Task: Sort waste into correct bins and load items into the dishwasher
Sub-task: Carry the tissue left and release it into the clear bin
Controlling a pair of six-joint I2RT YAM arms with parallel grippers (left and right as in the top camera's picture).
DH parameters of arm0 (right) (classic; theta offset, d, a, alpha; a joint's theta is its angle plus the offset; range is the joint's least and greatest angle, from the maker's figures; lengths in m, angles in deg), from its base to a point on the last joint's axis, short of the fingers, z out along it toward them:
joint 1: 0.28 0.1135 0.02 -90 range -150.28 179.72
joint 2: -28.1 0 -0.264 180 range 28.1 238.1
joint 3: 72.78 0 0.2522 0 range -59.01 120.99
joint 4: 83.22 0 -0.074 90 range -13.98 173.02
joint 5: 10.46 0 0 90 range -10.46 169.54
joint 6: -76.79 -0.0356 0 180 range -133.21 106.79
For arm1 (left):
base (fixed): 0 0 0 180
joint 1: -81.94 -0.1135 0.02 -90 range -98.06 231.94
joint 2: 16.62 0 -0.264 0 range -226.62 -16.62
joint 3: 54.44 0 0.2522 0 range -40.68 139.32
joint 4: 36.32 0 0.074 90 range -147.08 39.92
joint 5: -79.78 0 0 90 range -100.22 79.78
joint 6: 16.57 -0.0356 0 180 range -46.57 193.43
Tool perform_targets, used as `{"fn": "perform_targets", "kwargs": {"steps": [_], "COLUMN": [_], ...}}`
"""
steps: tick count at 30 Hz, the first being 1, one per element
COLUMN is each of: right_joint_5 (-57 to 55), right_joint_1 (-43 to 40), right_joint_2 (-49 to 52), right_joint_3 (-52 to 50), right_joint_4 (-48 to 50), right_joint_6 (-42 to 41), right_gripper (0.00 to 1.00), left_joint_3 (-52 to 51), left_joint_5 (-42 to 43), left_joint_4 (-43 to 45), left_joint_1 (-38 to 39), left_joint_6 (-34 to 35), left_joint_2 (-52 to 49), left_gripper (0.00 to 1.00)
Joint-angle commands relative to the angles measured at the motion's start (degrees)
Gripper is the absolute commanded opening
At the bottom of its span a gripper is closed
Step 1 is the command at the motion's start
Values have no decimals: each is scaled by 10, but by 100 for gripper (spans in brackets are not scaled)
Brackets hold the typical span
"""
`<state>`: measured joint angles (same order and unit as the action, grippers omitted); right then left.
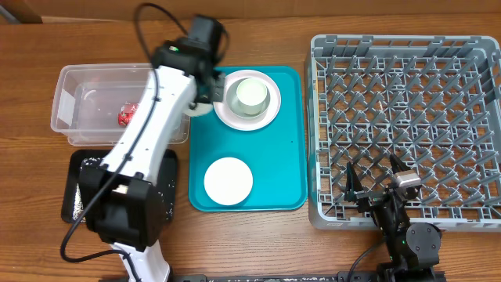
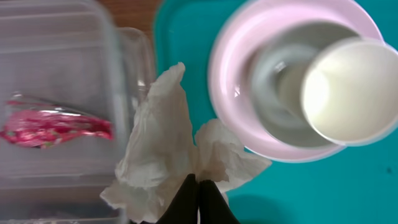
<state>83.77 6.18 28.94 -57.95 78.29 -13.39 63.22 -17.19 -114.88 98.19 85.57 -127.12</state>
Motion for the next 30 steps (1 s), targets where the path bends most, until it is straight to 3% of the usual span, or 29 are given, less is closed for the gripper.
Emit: {"fn": "perform_targets", "kwargs": {"steps": [1, 16, 30], "right_joint_5": [-1, -1, -1], "right_joint_1": [-2, -2, -2], "right_joint_2": [-6, -6, -6], "right_joint_3": [-6, -6, -6], "right_joint_4": [3, 3, 3], "right_joint_6": [-1, -1, -1], "right_gripper": [100, 100, 100], "left_joint_3": [26, 13, -79], "left_joint_5": [-13, -16, -45], "left_joint_4": [0, -4, 69], "left_joint_1": [-54, -214, -280], "left_joint_6": [36, 57, 76], "left_joint_2": [29, 28, 20], "left_gripper": [4, 4, 6]}}
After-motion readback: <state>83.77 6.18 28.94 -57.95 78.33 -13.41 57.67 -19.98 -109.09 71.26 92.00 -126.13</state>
